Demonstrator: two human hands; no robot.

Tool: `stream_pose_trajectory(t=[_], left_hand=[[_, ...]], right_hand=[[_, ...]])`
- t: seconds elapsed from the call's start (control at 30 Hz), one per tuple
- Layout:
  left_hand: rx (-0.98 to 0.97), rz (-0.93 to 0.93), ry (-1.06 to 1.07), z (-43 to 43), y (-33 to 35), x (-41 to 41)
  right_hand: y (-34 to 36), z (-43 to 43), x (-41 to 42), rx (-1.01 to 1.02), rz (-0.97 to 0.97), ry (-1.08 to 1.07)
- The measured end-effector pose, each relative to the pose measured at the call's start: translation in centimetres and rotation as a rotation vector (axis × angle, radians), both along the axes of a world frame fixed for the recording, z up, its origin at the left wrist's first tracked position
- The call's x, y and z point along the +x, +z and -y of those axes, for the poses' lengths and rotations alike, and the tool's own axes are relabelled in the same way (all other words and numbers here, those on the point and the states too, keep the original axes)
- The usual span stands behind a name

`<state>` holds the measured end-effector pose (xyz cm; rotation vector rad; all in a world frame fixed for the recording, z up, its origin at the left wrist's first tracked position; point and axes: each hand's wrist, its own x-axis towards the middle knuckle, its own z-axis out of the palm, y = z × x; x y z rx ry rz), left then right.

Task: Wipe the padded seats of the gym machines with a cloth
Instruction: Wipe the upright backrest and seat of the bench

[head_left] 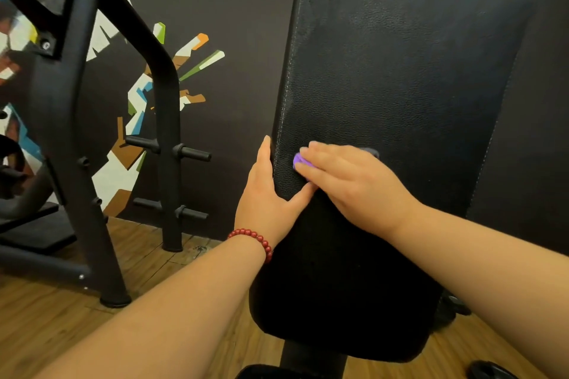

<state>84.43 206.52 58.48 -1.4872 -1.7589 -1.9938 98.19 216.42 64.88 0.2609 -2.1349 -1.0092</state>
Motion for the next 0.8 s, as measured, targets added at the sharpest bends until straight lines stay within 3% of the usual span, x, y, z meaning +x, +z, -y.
stream_pose_trajectory(t=[0.4, 0.63, 0.8], left_hand=[[-0.055, 0.036, -0.044, 0.5, -3.8, 0.1], [-0.029, 0.032, -0.034, 0.4, -4.1, 0.2], [-0.032, 0.014, 0.006, 0.4, -4.2, 0.3]], right_hand=[[0.4, 2.0, -2.5, -0.085, -0.031, -0.002], [-1.6, 0.3, 1.3, 0.064, 0.185, -0.001], [-0.3, 1.7, -2.7, 0.110, 0.099, 0.005]])
